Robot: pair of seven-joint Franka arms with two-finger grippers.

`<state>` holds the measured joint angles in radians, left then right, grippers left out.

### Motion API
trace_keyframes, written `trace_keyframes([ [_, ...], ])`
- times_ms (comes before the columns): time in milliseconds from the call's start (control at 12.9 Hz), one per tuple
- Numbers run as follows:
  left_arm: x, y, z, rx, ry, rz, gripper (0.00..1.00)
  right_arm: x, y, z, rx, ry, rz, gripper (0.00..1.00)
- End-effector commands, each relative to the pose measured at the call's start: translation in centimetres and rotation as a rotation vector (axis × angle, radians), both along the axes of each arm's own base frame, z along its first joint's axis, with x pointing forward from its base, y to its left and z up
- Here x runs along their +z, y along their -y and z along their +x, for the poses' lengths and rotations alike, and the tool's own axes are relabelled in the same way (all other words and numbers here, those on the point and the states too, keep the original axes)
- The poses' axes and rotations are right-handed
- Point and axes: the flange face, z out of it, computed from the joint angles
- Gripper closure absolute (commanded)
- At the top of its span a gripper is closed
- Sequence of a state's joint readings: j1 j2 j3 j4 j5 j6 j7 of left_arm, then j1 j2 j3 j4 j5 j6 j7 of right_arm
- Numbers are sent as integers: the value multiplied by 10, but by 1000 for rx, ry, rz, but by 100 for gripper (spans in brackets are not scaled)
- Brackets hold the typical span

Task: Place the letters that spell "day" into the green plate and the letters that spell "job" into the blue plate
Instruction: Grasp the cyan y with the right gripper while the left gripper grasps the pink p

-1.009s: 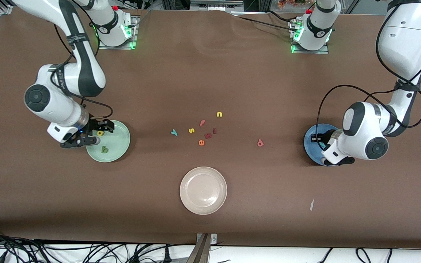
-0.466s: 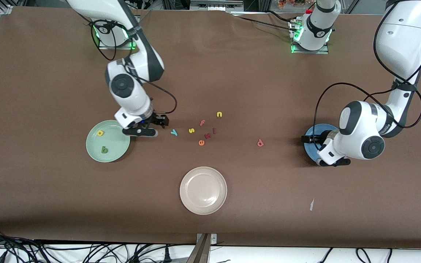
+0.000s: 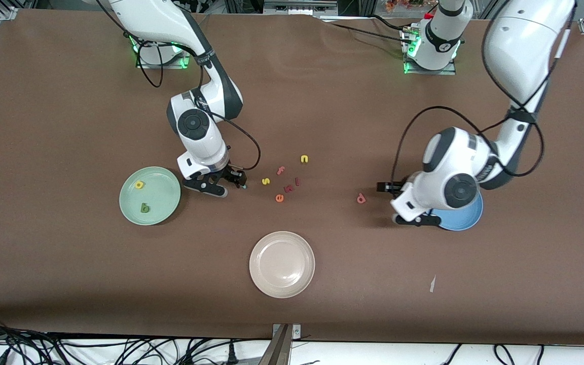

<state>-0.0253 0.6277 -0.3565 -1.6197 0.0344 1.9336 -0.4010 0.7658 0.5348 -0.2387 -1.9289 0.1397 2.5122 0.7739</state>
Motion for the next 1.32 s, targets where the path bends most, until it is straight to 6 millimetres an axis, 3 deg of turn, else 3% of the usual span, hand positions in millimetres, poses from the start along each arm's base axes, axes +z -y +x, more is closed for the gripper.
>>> trace_keyframes([
  [0, -9, 31, 9, 146, 23, 19, 0, -9, -16, 9, -71, 33, -22, 13],
  [466, -37, 59, 12, 192, 88, -7, 1, -37, -39, -3, -91, 56, -47, 13],
  [853, -55, 61, 8, 256, 93, 9, 0, -50, -47, -10, -91, 67, -52, 16],
  [931, -57, 62, 8, 259, 93, 11, 5, -53, -47, -10, -89, 71, -56, 16],
  [1009, -58, 62, 7, 257, 93, 13, 22, -52, -45, -9, -90, 75, -61, 17],
  [1086, -61, 62, 7, 261, 90, 12, 28, -52, -46, -9, -88, 75, -63, 20],
  [1241, -68, 62, 6, 262, 83, 13, 29, -52, -45, -9, -90, 77, -63, 23],
])
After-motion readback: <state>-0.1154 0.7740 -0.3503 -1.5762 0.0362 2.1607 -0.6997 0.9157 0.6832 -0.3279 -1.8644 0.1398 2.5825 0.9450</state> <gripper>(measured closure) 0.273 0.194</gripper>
